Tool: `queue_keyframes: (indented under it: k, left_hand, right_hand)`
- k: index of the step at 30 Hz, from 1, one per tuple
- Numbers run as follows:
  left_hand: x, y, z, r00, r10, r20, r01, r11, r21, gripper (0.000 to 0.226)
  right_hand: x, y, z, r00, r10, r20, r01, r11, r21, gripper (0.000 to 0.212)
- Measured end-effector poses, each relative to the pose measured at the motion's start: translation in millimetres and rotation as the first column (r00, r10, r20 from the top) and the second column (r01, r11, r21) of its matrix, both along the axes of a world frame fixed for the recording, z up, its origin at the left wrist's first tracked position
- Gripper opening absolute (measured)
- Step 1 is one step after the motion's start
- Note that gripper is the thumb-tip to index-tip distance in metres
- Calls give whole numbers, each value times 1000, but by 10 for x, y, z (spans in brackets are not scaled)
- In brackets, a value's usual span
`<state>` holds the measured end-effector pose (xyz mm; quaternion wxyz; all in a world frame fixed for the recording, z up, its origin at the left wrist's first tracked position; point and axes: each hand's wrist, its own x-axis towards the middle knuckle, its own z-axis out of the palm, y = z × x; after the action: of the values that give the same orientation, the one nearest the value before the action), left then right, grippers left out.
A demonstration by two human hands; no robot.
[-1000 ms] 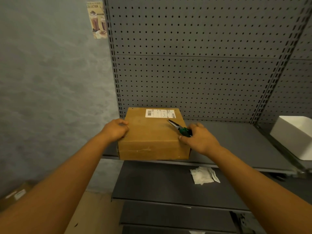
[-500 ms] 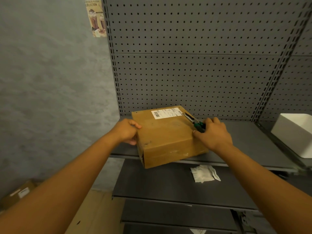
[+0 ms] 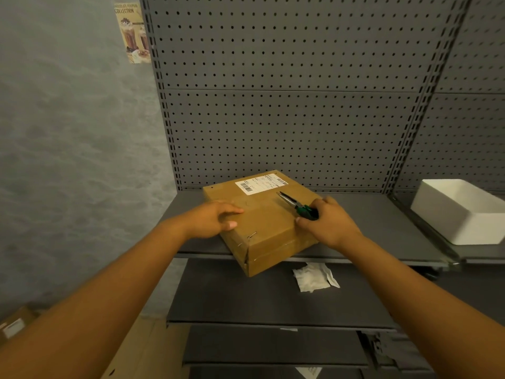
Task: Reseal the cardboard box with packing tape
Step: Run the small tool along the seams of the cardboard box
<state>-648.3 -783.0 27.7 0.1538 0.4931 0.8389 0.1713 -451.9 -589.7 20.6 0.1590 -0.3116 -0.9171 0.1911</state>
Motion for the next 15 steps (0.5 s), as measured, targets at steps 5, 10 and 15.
queue_keyframes:
  k: [5,10,15]
  left_hand:
    - [-79,-90,-37,997,-73,-41,72,997,-20,56]
    - [4,-99,-57,978,-66,-199,58,997,-46,65]
    - [95,-120,-96,895,-31,-445,-3,997,-76,63]
  right_hand:
    - [-39,-68,-16,999,21,-44,-21,1000,4,44]
    - [-125,-134,-47,998,46,-47,-44,998,36,45]
    - [-276,-186,-74,993,100,-68,-99,995,14,45]
